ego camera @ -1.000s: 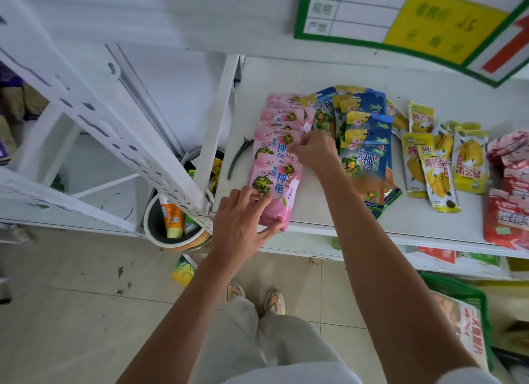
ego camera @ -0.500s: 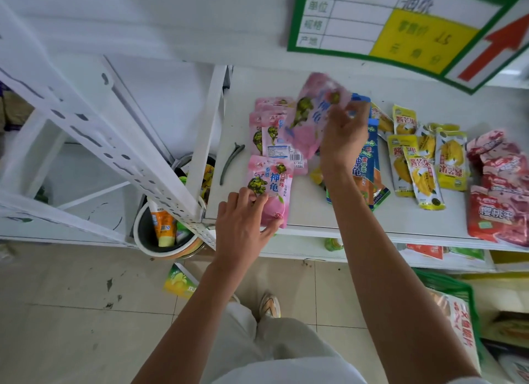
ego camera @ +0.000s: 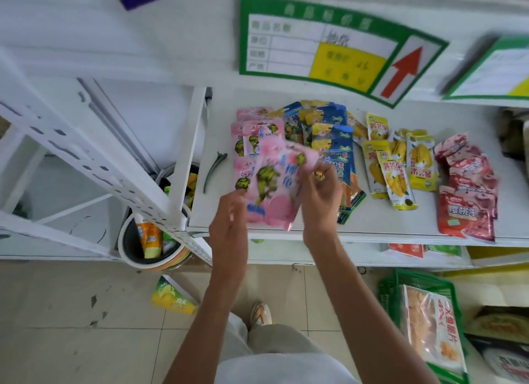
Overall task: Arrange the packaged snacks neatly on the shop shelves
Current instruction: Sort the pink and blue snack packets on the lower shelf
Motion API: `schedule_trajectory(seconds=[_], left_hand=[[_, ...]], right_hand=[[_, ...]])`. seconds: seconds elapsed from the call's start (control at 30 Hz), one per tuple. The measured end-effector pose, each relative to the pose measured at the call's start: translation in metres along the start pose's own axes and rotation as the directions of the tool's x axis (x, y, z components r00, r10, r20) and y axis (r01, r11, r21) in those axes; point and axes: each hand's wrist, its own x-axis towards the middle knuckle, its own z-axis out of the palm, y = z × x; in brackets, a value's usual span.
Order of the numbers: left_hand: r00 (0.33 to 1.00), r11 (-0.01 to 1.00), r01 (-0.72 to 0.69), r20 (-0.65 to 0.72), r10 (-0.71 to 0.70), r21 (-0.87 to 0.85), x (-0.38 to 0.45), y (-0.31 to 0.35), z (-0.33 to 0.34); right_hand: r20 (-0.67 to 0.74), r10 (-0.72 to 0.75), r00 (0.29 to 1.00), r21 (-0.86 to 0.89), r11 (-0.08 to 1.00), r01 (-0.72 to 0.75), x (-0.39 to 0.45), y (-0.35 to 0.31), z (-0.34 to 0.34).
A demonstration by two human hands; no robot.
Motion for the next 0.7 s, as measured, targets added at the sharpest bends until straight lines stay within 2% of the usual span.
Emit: schedule_trajectory(seconds=[0.03,0.1,0.23,0.33,0.43,0.7], left_hand=[[0.994,0.991,0.099,0.052,-0.095,-0.086,0.001,0.004,0.001],[0.986,0.985,0.15,0.087,-0.142,-0.083,0.002,0.009,0.001],[0.982,0.966,0.187,0.013,-0.187,-0.177,-0.003,0.01,0.0],[0.971,0.944,0.219,-0.04,-0.236,-0.246,-0.005,0.013,0.0],[0.969,0.926,0.229,-0.023,-0.247,-0.302,-0.005,0.018,0.0],[0.981,0.952,0.19,0.017,-0.192,-0.24,-0.008,0.026,-0.001]], right_hand=[[0.055,0.016,0.998,-0.017,1.0,-0.015,-0.008,0.005,0.0],[0.101,0.028,0.994,-0.031,0.999,-0.025,-0.02,0.016,0.001],[0.219,0.036,0.975,-0.111,0.994,-0.012,-0.029,0.025,-0.004],[0.349,0.125,0.929,-0.242,0.969,-0.04,-0.036,0.03,-0.011],[0.363,0.179,0.914,-0.277,0.958,-0.078,-0.043,0.033,-0.019],[0.344,0.098,0.934,-0.224,0.974,-0.02,-0.048,0.028,-0.027]])
